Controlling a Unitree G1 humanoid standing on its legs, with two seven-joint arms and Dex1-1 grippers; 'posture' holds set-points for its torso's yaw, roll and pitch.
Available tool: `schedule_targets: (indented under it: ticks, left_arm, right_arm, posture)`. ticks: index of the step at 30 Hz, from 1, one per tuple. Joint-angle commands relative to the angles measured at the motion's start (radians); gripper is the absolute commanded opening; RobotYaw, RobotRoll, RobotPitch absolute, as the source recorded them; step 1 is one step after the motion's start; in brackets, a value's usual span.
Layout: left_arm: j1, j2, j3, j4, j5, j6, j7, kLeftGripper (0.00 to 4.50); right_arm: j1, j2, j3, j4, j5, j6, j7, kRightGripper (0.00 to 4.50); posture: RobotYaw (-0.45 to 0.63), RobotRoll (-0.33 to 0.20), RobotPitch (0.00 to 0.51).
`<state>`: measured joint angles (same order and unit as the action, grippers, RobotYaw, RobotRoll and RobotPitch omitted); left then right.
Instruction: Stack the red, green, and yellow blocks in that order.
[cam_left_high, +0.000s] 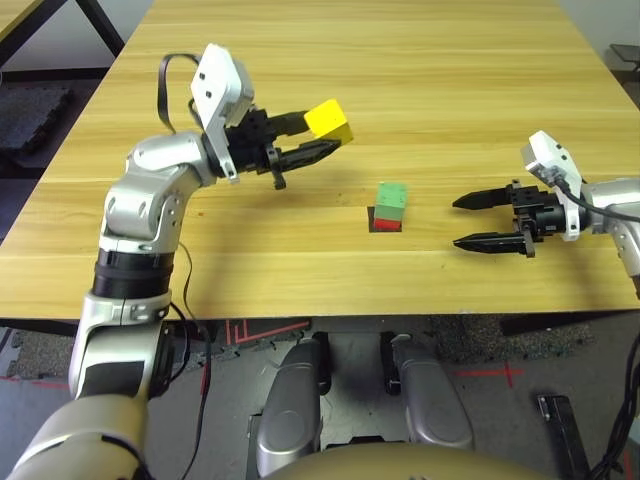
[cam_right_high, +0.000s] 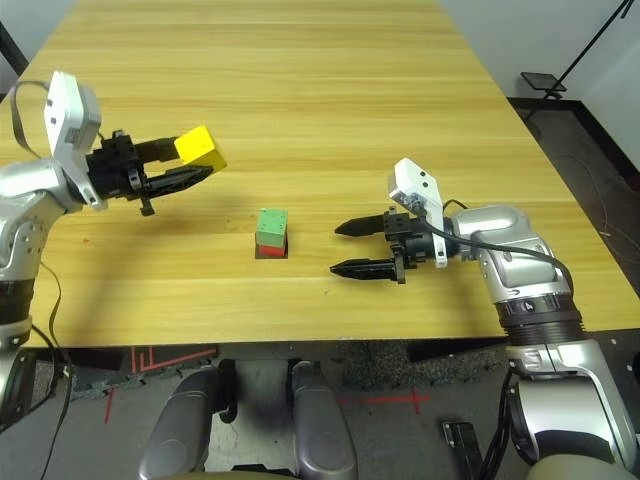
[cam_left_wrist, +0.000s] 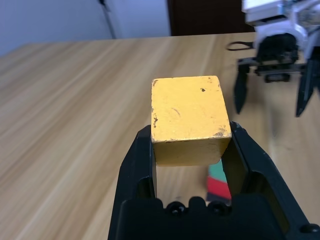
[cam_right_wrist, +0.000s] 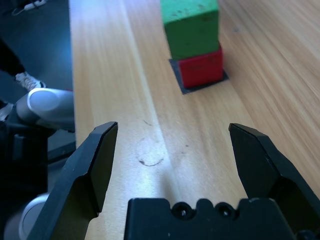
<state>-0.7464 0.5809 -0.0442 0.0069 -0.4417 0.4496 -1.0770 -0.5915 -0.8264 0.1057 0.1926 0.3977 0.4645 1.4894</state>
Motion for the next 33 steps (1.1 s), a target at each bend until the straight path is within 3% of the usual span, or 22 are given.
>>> schedule_targets:
  ticks: [1, 12, 23, 33]
  left_arm:
    - [0.015, 0.002, -0.057, -0.015, 0.010, 0.015, -0.044, 1.91]
    - [0.041, -0.037, -0.108, 0.050, 0.059, -0.038, -0.063, 1.91]
    - [-0.022, -0.150, -0.160, 0.088, 0.081, -0.073, -0.087, 1.91]
    - [0.006, -0.153, -0.212, 0.021, 0.084, -0.025, -0.121, 1.91]
  right_arm:
    - [-0.037, -0.030, -0.020, -0.082, 0.036, 0.043, 0.024, 4.50]
    - [-0.088, -0.124, -0.053, -0.197, 0.102, 0.147, 0.051, 4.50]
    - [-0.064, -0.114, -0.053, -0.196, 0.100, 0.143, 0.018, 4.50]
    - [-0.035, -0.113, -0.060, -0.211, 0.110, 0.151, -0.009, 4.50]
  posture:
    - [0.18, 0.064, 0.204]
    - [0.16, 0.038, 0.202]
    - [0.15, 0.047, 0.209]
    - [0.13, 0.054, 0.223]
